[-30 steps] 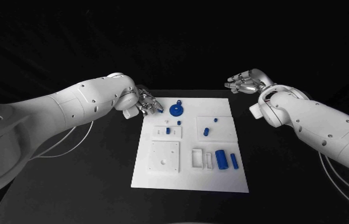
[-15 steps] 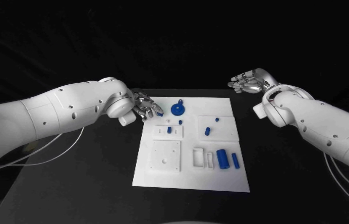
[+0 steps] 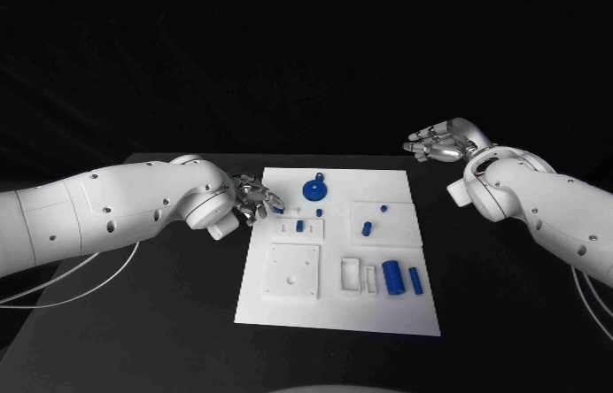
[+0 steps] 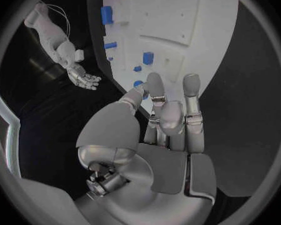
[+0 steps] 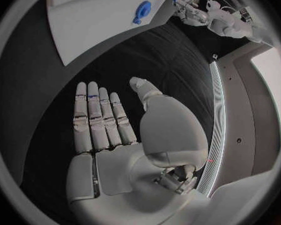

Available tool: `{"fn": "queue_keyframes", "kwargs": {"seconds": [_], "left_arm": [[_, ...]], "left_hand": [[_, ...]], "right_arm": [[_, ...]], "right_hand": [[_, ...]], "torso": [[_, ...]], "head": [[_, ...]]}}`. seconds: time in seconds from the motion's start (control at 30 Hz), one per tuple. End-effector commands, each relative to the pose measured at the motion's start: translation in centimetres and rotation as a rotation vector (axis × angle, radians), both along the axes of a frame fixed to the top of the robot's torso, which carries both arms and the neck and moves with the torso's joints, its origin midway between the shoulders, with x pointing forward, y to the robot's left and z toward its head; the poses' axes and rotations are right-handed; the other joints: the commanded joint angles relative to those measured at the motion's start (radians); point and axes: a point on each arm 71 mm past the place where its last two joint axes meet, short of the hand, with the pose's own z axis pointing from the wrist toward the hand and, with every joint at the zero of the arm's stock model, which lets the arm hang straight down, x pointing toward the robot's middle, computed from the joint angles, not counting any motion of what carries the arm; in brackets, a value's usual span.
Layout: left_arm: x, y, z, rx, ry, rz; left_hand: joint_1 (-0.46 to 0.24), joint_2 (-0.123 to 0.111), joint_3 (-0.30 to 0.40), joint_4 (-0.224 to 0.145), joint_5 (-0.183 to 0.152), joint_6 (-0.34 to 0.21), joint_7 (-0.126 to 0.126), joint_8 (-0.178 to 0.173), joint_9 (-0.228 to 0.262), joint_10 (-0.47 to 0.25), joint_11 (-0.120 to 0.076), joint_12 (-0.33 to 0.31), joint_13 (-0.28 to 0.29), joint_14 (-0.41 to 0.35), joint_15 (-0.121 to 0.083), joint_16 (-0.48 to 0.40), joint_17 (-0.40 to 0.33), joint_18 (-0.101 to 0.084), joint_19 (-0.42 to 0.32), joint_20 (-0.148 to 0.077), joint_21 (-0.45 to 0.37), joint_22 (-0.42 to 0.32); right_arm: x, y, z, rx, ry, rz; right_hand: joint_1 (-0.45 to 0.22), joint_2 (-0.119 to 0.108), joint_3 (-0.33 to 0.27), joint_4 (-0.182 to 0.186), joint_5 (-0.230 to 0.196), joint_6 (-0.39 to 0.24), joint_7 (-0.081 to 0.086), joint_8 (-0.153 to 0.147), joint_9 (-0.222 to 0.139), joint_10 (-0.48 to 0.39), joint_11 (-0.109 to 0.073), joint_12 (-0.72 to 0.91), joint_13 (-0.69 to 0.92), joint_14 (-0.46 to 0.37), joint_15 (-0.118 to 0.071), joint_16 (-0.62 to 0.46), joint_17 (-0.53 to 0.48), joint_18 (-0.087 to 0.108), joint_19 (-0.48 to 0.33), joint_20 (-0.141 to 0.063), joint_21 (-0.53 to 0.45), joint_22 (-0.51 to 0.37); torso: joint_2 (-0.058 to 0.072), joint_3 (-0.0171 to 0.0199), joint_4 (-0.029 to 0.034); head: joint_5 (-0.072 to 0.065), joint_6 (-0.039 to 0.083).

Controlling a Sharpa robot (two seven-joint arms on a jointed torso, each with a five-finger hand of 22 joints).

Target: Assemble the parts on the task board

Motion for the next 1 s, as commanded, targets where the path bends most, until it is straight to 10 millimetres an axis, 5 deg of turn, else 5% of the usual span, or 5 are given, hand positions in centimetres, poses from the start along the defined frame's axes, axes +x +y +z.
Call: {"fn": "queue_keyframes", "kwargs": {"seconds": [0.03,1.0], "left_arm": [[-0.1,-0.2,0.1,0.035,-0.076,0.034],[-1.8,-1.8,-2.2,0.147,-0.044,-0.088]], "left_hand": [[0.004,-0.002,0.023,-0.014,0.005,0.117,-0.092,0.006,0.122,0.041,-0.016,0.007,0.000,0.008,0.000,0.006,0.004,0.016,-0.001,0.007,0.007,0.018],[-0.004,-0.003,0.029,-0.013,0.011,0.123,-0.095,0.011,0.144,0.041,-0.016,0.014,-0.006,0.007,-0.001,0.009,0.009,0.019,-0.007,0.008,0.024,0.017]], "right_arm": [[0.0,0.1,0.0,0.000,0.001,0.010],[0.0,-0.6,-0.1,-0.004,0.007,-0.011]], "right_hand": [[0.007,-0.006,-0.001,-0.007,0.001,0.004,0.006,-0.003,-0.001,0.003,0.002,-0.006,-0.001,-0.004,0.001,-0.003,-0.002,-0.006,-0.002,-0.002,0.000,-0.001],[0.004,-0.006,-0.011,-0.008,0.003,0.003,0.006,-0.003,-0.001,0.001,0.003,-0.006,-0.001,-0.007,0.002,-0.005,-0.002,-0.006,-0.005,-0.001,0.000,-0.001]], "torso": [[0.001,-0.0008,-0.0010],[0.001,0.0014,-0.0015]], "head": [[0.003,-0.003],[0.003,-0.011]]}}
